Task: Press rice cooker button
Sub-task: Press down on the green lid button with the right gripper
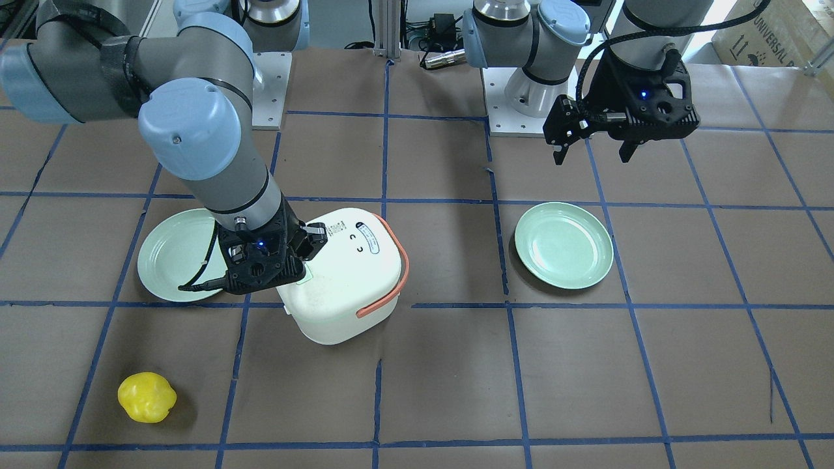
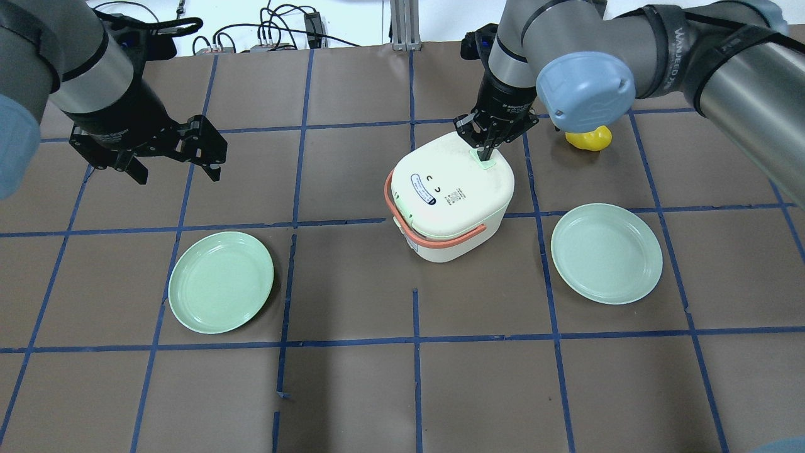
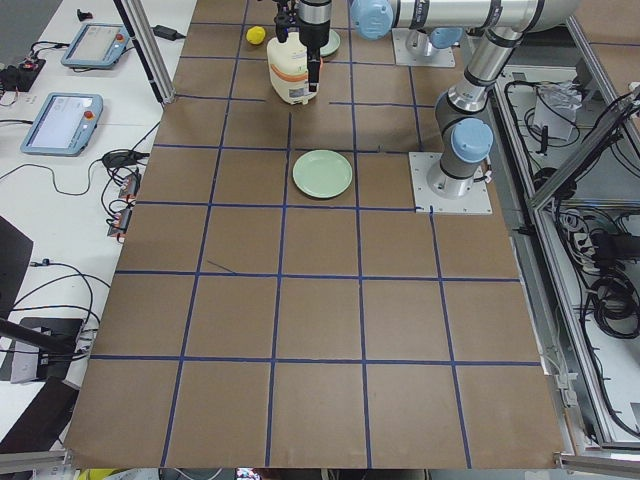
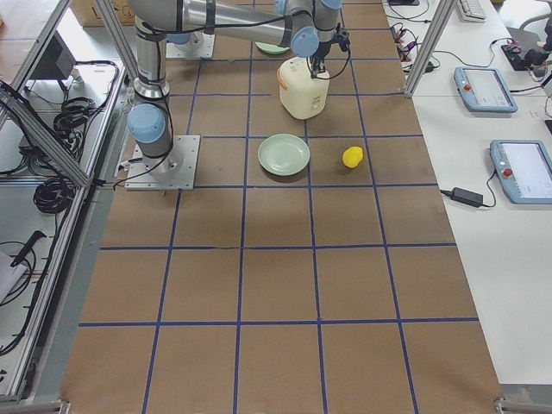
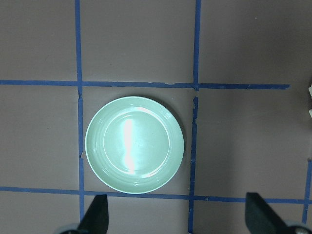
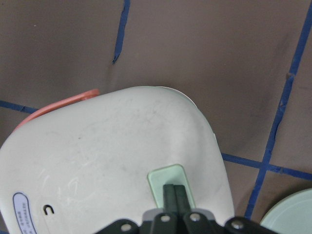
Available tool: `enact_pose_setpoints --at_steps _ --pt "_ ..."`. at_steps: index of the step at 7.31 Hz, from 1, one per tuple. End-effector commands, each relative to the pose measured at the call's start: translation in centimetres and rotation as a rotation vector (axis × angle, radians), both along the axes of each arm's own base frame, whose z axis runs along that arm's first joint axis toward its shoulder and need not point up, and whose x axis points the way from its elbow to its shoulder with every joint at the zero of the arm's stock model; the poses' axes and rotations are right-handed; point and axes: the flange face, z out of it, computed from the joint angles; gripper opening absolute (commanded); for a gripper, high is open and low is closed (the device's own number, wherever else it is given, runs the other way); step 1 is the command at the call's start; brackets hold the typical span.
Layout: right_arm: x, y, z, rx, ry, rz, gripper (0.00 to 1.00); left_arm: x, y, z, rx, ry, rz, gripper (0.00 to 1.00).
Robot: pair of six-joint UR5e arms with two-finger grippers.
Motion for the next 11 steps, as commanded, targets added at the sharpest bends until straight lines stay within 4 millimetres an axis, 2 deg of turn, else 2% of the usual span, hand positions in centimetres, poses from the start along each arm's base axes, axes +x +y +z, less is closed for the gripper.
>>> enact_pose_setpoints --at_steps 1,3,6,7,8,11 --pt "-0.2 -0.1 -0.1 0.001 0.0 0.004 0.09 0.0 0.0 0.0 0.0 0.0 0.0 1.0" --pt "-0.3 -0.1 -0.1 0.001 0.0 0.002 0.09 0.0 0.0 0.0 0.0 0.0 0.0 1.0" --pt "-0.3 0.5 3.3 0.029 0.009 0.004 0.09 0.0 0.0 0.0 0.0 0.0 0.0 1.0" --pt "-0.4 0.8 3.8 0.036 0.011 0.004 0.09 0.0 0.0 0.0 0.0 0.0 0.0 1.0" --pt "-0.4 1.3 3.1 0.057 0.009 0.004 0.09 0.0 0.0 0.0 0.0 0.0 0.0 1.0" --pt "-0.3 0.8 2.5 0.064 0.009 0.005 0.09 0.0 0.0 0.0 0.0 0.0 0.0 1.0"
